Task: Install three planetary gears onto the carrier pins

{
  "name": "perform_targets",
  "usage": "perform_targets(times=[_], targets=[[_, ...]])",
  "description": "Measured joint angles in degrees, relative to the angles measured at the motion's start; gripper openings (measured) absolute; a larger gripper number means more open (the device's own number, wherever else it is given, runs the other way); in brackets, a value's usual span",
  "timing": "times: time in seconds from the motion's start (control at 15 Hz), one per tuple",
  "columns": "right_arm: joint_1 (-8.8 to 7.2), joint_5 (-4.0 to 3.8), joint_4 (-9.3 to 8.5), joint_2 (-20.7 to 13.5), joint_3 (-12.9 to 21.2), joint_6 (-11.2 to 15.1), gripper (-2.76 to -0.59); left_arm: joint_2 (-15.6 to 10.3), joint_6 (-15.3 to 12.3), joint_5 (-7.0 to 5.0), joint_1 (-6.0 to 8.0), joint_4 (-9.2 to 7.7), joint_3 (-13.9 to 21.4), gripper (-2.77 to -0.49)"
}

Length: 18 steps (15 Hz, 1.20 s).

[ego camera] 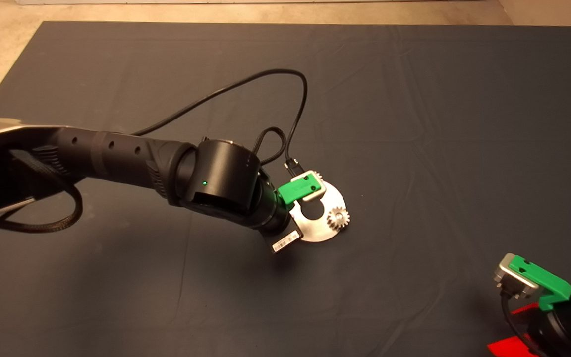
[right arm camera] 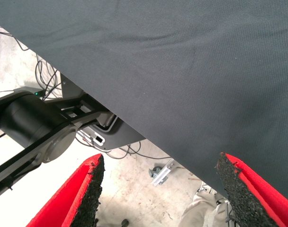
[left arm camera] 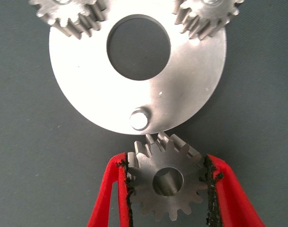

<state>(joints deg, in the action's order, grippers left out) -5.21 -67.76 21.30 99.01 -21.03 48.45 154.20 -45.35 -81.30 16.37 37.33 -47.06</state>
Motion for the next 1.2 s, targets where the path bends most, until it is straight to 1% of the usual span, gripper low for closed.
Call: perform_targets(times=[0.13,0.27,0.33,0.47,0.6,0.67,0.8,0.93,1.07,1.2], targets=[[0.02,0.01,0.00,-0.1,0.0,0.0,-1.60,1.2,0.0,0.10,0.00,-0.26,-1.4,-2.62],[0.04,0.00,0.00,-0.2,0.1,0.0,-1.60,2.0,1.4,0.54,0.00,-0.29,-2.2,-2.62],[0.17,0.04,0.00,-0.5,0.1,0.0,-1.60,2.4,2.1,0.99,0.00,-0.32,-2.9,-2.62],[0.28,0.04,0.02,-1.3,0.3,-0.2,-1.60,3.2,2.4,1.18,0.00,-0.29,-4.3,-2.62],[0.30,0.01,0.00,-2.3,0.4,-0.6,-1.60,3.9,2.6,1.45,0.00,-0.31,-4.9,-2.62],[0.34,0.01,0.00,-2.6,0.4,-0.6,-1.60,4.0,2.8,1.47,0.00,-0.32,-5.2,-2.62],[1.60,0.04,0.09,-2.7,0.5,-1.8,-1.60,4.1,4.1,1.43,0.00,-0.39,-6.3,-2.62],[1.60,0.04,0.11,-2.7,0.5,-1.9,-1.60,4.1,4.3,1.45,0.00,-0.32,-6.7,-2.62],[1.57,0.04,0.11,-2.7,0.5,-1.9,-1.60,4.0,5.4,1.45,0.00,-0.44,-6.8,-2.62],[1.57,0.10,0.11,-2.7,0.5,-1.9,-1.60,4.0,5.7,1.47,0.00,-0.50,-6.8,-2.62]])
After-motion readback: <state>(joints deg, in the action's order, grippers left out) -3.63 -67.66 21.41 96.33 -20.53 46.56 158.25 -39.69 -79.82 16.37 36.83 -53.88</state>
